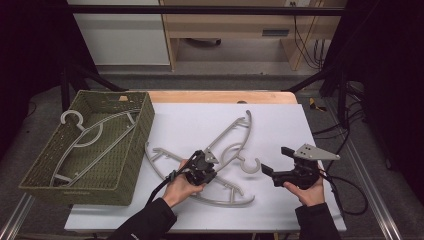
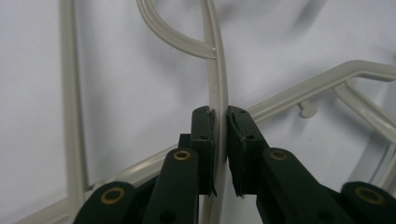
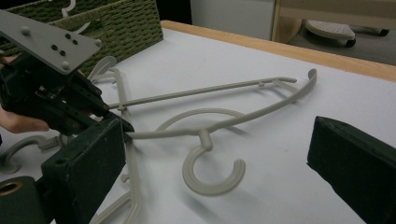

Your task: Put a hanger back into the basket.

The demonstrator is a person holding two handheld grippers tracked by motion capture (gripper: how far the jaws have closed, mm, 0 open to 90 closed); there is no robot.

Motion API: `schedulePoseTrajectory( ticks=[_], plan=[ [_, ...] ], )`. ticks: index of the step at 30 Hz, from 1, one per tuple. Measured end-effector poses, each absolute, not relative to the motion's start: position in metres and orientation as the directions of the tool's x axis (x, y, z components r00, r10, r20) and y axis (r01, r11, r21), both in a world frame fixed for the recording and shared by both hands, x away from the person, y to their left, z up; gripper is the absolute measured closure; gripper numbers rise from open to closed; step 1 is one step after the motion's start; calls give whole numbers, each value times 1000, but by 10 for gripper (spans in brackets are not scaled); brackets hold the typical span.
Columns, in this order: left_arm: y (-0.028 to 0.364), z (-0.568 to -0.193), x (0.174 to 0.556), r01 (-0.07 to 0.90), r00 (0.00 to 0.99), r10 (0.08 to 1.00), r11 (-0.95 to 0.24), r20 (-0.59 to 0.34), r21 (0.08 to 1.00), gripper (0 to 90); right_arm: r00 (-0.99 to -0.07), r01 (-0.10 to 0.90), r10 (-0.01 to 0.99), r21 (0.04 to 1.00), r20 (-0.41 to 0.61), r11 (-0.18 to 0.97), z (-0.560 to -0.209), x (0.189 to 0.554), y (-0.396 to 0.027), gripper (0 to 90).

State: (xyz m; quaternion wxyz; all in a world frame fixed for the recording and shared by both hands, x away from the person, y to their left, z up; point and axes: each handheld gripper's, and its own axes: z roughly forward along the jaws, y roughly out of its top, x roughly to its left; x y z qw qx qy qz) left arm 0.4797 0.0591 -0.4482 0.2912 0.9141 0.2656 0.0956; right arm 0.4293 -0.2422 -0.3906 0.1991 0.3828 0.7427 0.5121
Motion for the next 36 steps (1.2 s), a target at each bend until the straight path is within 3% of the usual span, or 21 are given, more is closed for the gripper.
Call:
schedulePoseTrajectory(
  ticks=[7,15,18,25,36],
  plan=[
    [66,-446,480,430,840,543,-652,-11,624,788,-623,371,776,911,99,181,-391,429,-241,49],
    [110,-424,467,423,805,594,-584,9,692,572,-620,383,777,907,109,178,-392,430,-237,49],
    [132,-423,463,442,778,628,-559,10,701,553,-624,383,775,903,99,192,-392,429,-234,48],
    [165,-436,467,506,707,707,-517,12,690,684,-640,384,764,897,86,221,-390,428,-216,42],
    [158,-453,470,521,706,708,-554,37,649,892,-658,415,747,874,96,253,-399,431,-195,44]
  ],
)
